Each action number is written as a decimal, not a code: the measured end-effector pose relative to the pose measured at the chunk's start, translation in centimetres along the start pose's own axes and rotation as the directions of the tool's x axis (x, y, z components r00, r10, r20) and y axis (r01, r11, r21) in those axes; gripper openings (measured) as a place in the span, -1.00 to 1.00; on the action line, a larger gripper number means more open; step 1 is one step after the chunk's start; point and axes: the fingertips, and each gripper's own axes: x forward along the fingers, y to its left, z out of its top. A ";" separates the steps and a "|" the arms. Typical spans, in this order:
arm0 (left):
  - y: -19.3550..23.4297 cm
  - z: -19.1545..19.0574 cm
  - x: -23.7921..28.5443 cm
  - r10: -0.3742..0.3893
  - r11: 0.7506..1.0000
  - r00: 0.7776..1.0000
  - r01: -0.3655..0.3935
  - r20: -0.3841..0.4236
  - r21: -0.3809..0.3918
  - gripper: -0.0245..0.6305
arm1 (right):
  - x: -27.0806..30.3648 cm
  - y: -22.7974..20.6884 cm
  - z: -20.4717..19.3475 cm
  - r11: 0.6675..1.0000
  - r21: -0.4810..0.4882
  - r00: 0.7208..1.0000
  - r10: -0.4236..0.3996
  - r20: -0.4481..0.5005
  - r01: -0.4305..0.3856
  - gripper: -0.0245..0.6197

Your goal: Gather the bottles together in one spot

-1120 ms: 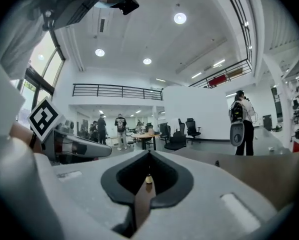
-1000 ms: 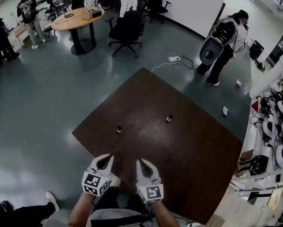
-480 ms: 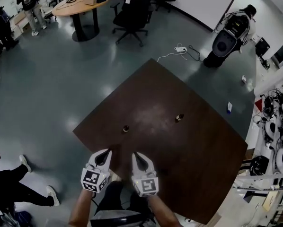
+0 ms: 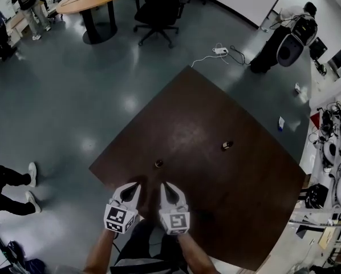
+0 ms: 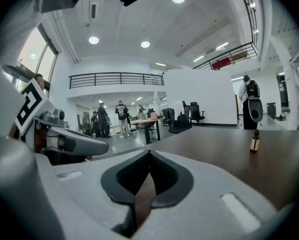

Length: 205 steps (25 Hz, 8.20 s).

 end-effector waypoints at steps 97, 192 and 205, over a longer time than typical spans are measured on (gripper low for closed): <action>-21.3 -1.0 1.3 -0.330 0.924 0.937 0.346 -0.117 0.164 -0.93 | -25.0 -11.5 -5.9 0.922 0.022 0.921 -0.385 -0.056 0.387 -0.49; -19.4 6.7 5.7 -0.019 0.997 0.999 0.015 0.050 0.072 -0.93 | -16.8 -28.5 7.0 0.991 -0.033 0.991 -0.126 0.048 0.128 -0.92; -15.2 4.8 9.7 -0.002 1.000 1.000 0.003 -0.030 0.020 -0.93 | -7.2 -31.4 1.8 0.996 -0.020 0.992 -0.093 -0.081 0.091 -0.92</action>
